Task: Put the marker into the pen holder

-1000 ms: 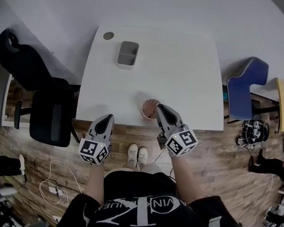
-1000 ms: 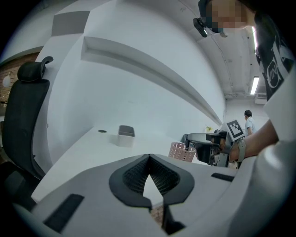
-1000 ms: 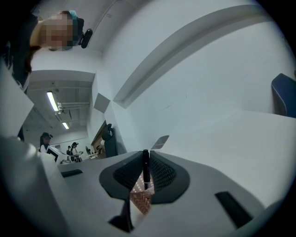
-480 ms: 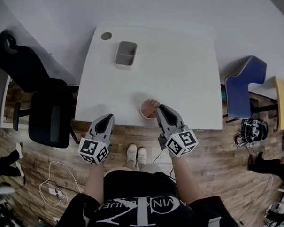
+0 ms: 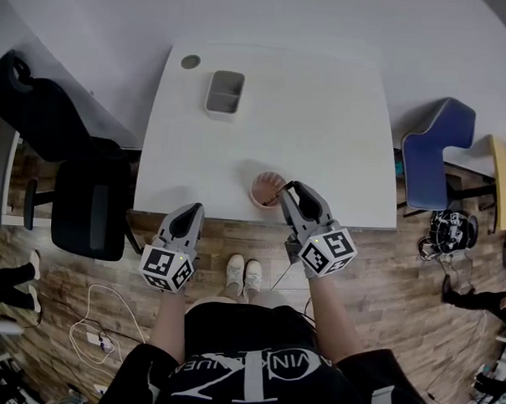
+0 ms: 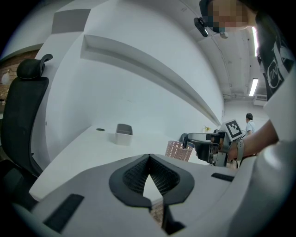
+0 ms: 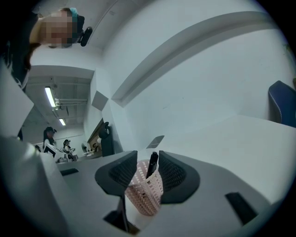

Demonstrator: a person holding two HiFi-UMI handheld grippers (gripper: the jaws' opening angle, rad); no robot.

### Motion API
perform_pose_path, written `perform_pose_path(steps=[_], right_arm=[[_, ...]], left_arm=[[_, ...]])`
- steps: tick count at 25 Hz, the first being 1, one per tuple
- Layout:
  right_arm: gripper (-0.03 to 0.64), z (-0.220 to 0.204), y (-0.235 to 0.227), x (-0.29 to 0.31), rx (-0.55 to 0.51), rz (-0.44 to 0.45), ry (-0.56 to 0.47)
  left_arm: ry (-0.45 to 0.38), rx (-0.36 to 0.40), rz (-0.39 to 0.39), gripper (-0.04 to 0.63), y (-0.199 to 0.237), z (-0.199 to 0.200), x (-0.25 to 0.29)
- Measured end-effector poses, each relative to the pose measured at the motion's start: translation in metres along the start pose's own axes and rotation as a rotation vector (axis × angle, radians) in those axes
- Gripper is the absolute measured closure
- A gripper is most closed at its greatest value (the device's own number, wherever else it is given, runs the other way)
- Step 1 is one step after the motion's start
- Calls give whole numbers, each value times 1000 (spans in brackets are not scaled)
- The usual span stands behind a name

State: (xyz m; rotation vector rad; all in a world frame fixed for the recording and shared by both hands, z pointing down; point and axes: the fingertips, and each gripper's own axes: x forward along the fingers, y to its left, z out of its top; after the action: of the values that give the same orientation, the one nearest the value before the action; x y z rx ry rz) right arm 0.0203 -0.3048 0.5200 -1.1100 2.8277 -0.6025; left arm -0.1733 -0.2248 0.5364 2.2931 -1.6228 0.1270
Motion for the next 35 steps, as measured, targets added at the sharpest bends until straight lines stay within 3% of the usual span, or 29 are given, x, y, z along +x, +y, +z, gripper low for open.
perform_pose_path(steps=[18,25,35], right_arm=[[460,14,1,-20,-24,-31,-23],[564,21,0,-33,-36,-54,-34],[584,31,5,-45,-49,-48,-41]], left_arm=[[-15,0,-11,581,-6,4,-5],[-27,20,-30,581,-13,12,-4],[-56,42,-46,581,-20,28,-1]])
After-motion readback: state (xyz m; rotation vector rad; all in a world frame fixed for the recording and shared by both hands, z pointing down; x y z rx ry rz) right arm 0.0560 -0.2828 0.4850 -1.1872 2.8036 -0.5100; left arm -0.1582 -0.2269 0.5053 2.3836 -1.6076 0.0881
